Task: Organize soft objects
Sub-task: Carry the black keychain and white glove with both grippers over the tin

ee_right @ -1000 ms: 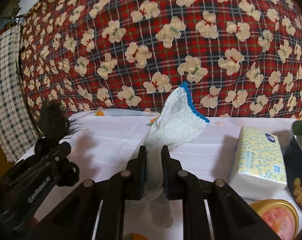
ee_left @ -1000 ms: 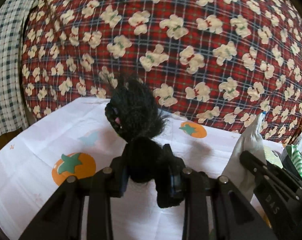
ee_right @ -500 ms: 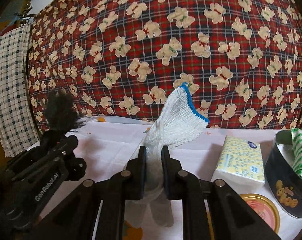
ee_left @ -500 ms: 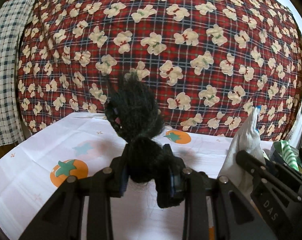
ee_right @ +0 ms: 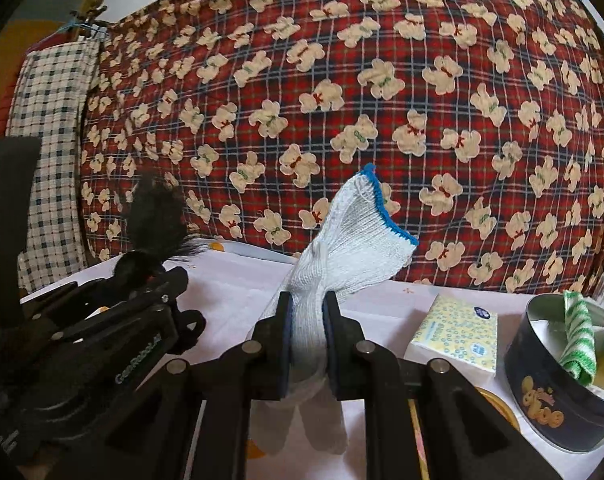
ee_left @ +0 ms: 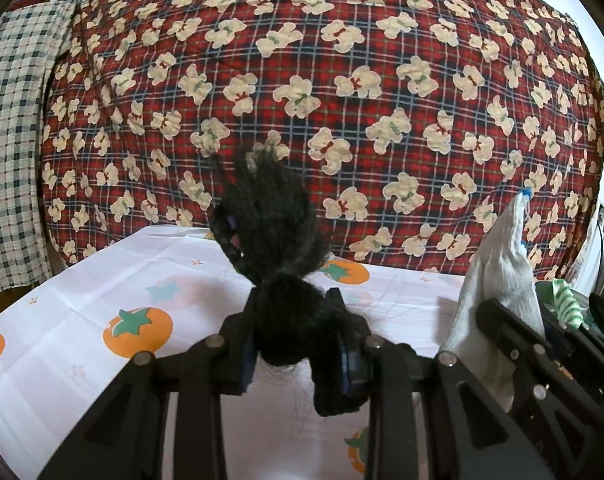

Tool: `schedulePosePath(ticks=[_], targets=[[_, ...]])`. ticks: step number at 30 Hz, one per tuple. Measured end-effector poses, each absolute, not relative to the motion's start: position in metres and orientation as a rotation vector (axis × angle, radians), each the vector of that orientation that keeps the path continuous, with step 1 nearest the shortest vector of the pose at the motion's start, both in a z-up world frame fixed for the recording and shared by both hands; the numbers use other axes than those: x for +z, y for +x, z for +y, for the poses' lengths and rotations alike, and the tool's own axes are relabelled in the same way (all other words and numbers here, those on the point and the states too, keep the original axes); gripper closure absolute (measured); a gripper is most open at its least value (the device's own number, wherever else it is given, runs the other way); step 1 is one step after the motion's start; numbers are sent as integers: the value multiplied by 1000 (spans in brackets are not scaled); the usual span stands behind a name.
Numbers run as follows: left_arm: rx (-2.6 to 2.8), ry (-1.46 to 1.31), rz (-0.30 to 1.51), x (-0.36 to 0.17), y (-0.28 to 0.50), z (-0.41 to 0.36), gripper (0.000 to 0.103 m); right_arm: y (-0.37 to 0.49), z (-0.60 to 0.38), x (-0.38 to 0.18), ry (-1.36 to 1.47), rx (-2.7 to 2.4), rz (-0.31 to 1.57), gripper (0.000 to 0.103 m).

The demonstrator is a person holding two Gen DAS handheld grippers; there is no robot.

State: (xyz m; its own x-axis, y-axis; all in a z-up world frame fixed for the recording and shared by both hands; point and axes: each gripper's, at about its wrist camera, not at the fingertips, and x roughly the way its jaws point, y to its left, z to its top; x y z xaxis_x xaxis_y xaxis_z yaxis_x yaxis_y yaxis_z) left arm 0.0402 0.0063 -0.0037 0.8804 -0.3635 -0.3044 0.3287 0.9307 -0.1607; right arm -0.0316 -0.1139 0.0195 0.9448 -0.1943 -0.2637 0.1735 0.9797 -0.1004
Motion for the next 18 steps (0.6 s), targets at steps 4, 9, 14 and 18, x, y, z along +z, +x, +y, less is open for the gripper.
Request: schedulePosePath(ticks=[4, 9, 14, 18], targets=[[-369, -109, 333, -3, 30, 3, 74, -44, -115, 21, -93, -193, 245, 87], [-367, -110, 329, -3, 19, 0, 74, -56, -118, 22, -107, -197, 226, 87], [-373, -120, 338, -3, 11, -3, 74, -65, -122, 22, -107, -197, 212, 87], [-384, -128, 343, -3, 1, -7, 74, -76, -123, 23, -120, -199, 186, 87]])
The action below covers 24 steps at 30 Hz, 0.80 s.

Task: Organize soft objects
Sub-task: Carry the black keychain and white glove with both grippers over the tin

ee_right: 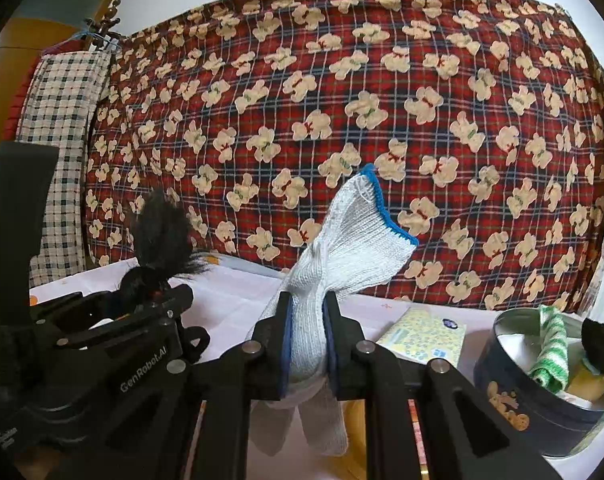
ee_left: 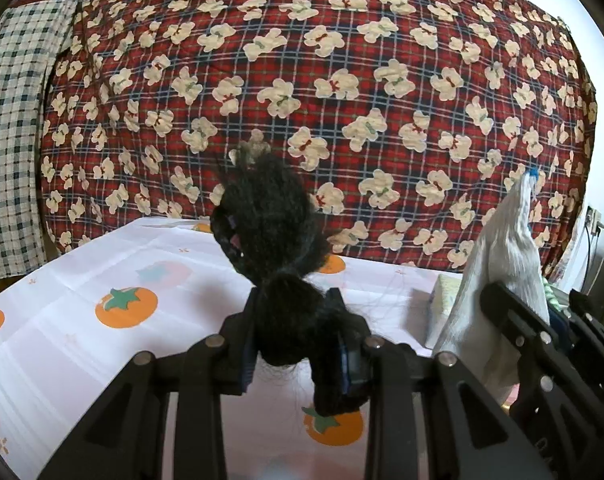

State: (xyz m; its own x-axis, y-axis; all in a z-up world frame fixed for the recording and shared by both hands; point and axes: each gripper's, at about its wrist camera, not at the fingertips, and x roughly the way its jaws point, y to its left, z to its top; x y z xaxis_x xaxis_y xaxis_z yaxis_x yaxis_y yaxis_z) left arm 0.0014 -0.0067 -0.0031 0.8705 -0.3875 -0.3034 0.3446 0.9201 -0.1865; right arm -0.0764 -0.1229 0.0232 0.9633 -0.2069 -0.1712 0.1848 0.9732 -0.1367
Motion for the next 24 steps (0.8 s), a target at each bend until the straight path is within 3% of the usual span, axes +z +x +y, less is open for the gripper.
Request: schedulePosePath(ticks=[24], targets=[[-411, -78, 336, 1, -46, -45, 74, -134, -165, 28, -99, -275, 109, 87]])
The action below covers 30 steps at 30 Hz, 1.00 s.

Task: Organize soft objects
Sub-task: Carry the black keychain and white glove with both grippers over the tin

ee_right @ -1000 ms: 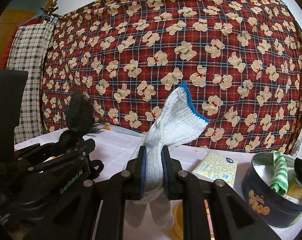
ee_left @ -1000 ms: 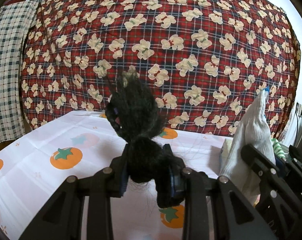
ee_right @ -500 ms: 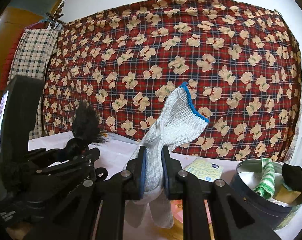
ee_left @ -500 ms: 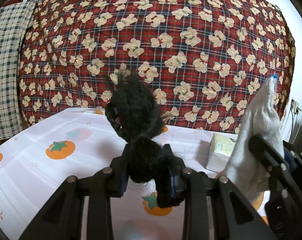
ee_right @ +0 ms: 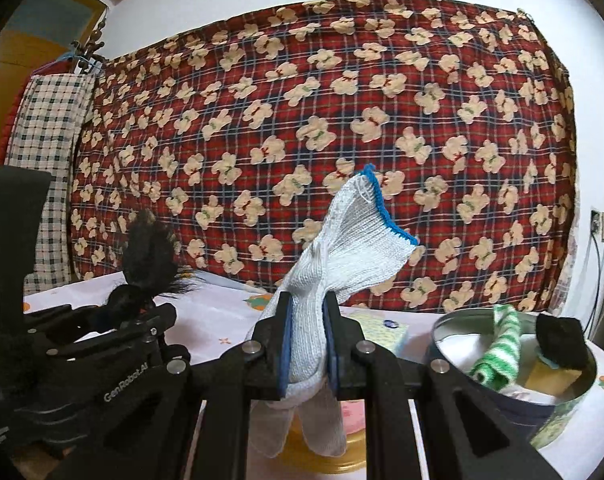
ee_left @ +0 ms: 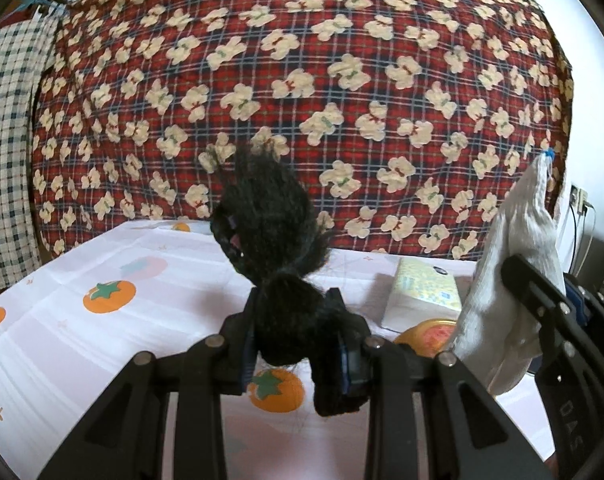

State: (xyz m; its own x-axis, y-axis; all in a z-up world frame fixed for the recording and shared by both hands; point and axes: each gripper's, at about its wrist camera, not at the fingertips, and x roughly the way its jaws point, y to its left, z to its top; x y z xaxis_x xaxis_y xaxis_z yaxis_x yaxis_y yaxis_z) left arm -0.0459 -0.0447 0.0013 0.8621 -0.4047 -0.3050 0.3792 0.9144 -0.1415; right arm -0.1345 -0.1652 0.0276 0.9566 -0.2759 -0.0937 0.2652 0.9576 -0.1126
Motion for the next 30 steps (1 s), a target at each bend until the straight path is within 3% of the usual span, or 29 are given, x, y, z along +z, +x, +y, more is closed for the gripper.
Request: schedulePosePath(ticks=[30], targets=[[-624, -33, 257, 35, -95, -147, 74, -195, -275, 36, -113, -496, 71, 87]])
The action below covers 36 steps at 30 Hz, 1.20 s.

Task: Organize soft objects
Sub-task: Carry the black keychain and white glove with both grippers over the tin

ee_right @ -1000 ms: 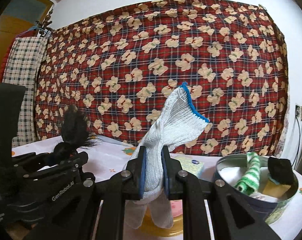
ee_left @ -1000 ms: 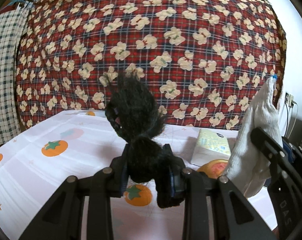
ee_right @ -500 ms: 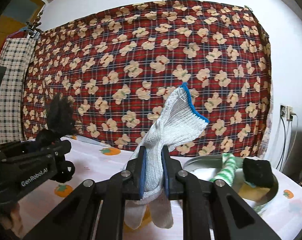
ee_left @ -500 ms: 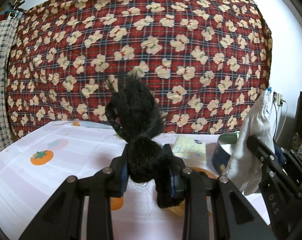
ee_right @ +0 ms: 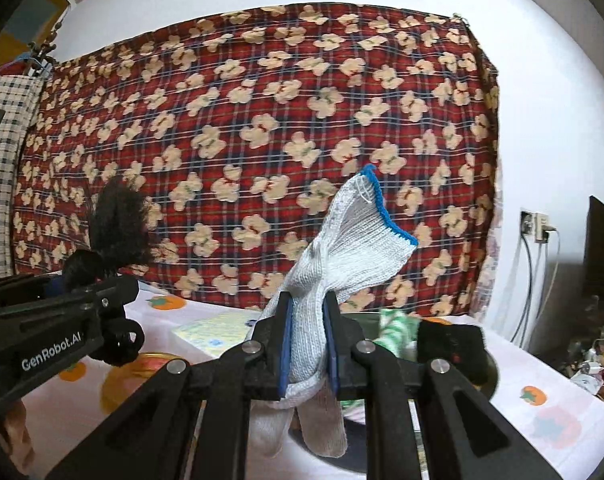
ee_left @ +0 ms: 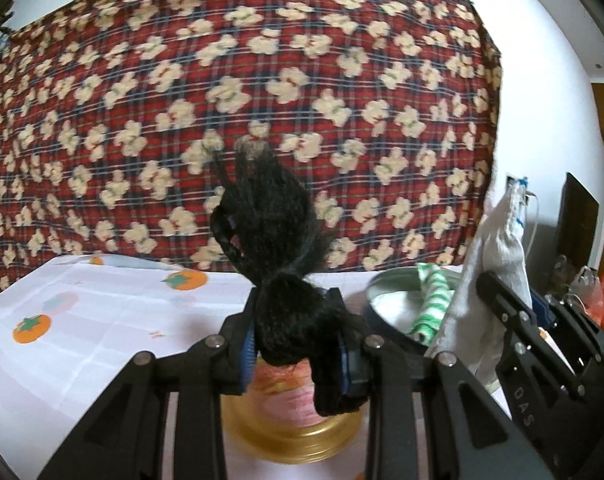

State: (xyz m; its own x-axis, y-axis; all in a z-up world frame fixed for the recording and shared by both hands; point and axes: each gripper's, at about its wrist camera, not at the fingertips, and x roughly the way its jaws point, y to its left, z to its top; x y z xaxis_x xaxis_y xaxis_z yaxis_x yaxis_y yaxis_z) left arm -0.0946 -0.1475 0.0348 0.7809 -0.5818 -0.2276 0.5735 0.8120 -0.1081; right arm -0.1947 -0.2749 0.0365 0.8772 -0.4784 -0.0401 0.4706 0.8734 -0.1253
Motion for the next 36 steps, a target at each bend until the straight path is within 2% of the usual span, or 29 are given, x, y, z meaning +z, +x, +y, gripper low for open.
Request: schedulePosePath(ticks=[22, 36], targets=[[-799, -20, 254, 50, -110, -246, 74, -222, -366, 48, -147, -713, 58, 87], [-853, -15, 299, 50, -102, -305, 74, -208, -412, 48, -184, -805, 112, 87]])
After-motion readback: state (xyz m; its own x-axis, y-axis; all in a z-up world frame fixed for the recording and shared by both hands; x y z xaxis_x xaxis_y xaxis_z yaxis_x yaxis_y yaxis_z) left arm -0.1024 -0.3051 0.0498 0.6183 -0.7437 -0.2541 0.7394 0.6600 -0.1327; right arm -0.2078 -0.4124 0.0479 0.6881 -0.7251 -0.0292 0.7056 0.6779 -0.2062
